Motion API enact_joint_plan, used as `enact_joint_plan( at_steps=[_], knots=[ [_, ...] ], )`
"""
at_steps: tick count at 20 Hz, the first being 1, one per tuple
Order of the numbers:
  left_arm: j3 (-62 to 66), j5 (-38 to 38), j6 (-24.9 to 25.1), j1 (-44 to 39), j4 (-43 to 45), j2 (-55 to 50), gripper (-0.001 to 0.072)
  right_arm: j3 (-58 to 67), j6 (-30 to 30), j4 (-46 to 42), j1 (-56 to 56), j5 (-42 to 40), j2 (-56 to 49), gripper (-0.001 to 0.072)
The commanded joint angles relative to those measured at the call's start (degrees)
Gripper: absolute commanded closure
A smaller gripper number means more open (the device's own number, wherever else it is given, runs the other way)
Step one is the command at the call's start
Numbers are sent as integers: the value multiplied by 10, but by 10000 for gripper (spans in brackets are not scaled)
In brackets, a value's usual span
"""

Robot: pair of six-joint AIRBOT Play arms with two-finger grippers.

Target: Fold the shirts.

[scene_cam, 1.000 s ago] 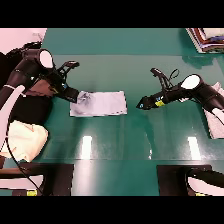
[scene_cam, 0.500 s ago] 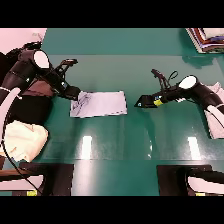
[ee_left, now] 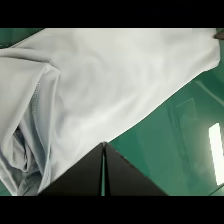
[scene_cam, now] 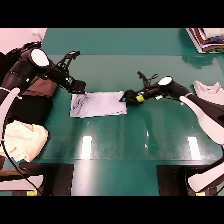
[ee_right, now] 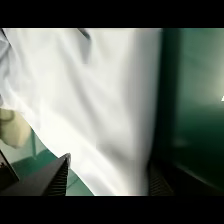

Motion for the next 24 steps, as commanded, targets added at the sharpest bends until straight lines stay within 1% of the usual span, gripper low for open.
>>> enact_joint_plan(
  at_steps=[1,2,3,4,5,6,7,9,11,14,18,22,24],
  knots=[
    [0,-2,16,0,-7,0,680,76,23,24,33,30,-74,206],
    [0,-2,16,0,-7,0,680,94,23,33,42,35,-87,207],
    [0,-5,16,0,-7,0,680,110,23,35,50,36,-95,280],
    [0,-7,16,0,-7,0,679,126,22,34,58,36,-100,400],
    [0,-9,15,0,-7,0,679,138,17,33,63,33,-100,477],
    [0,-12,15,0,-7,0,680,151,7,33,67,34,-100,623],
    [0,-15,15,0,-7,0,680,167,4,27,66,37,-100,699],
    [0,-16,13,0,-10,0,680,209,5,5,56,49,-96,700],
    [0,-17,13,0,-17,0,680,255,50,-42,24,62,-77,700],
    [0,-13,13,0,-46,0,680,320,88,-128,-56,81,-21,700],
    [0,16,13,0,-105,0,680,381,100,-198,-188,112,40,701],
    [0,24,13,0,-151,0,680,385,111,-206,-330,135,52,700],
    [0,24,12,0,-160,0,680,372,111,-206,-390,129,52,700]
  ],
)
